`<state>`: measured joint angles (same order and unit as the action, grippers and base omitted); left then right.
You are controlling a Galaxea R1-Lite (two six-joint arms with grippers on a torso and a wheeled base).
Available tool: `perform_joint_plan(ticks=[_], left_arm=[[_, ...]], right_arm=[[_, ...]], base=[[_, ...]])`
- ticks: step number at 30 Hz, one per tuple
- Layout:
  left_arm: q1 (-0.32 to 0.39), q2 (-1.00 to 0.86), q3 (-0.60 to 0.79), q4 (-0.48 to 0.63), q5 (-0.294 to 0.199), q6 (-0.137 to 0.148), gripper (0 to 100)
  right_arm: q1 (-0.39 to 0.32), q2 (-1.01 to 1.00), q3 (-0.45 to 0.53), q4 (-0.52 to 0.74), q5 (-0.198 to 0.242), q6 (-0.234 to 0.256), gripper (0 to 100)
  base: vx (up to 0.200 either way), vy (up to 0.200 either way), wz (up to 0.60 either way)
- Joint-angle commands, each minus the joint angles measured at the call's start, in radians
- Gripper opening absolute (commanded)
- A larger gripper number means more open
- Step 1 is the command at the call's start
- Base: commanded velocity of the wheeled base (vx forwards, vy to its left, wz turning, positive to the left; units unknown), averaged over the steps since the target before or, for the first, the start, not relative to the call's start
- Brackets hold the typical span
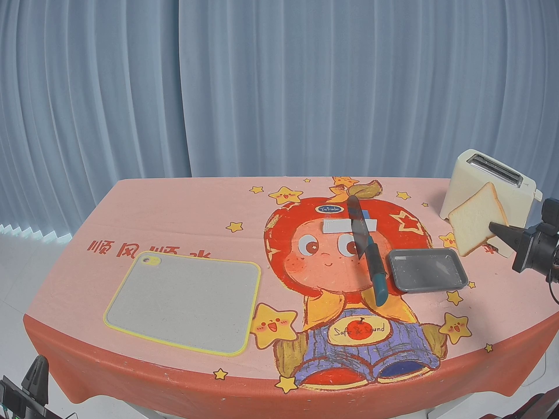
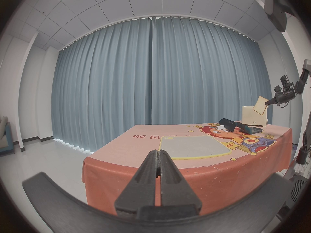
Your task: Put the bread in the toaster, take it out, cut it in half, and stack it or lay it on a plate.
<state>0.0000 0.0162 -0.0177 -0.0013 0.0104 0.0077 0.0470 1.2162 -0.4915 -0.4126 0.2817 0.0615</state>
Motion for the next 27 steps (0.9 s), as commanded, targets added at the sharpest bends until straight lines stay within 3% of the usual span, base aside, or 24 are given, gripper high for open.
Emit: perform_joint_plan(ticks=[1,16,27], left_arm=[[0.000,-0.016,0.018,0.000,0.000,-0.002,0],[0.000,-0.016,0.018,0.000,0.000,-0.002,0],[0.000,-0.016,0.018,0.000,0.000,-0.002,0]], right_arm=[[0.001,-0.004,-0.004,-0.002,0.001,0.000,0],[0.004,0.003,-0.038,0.001,0.001,-0.017,0],[0.004,0.008,-0.056,0.001,0.001,-0.065,0]], base=[[0.000,0.000,0.00],[0.000,-0.200,0.00],[0.000,-0.200,0.00]])
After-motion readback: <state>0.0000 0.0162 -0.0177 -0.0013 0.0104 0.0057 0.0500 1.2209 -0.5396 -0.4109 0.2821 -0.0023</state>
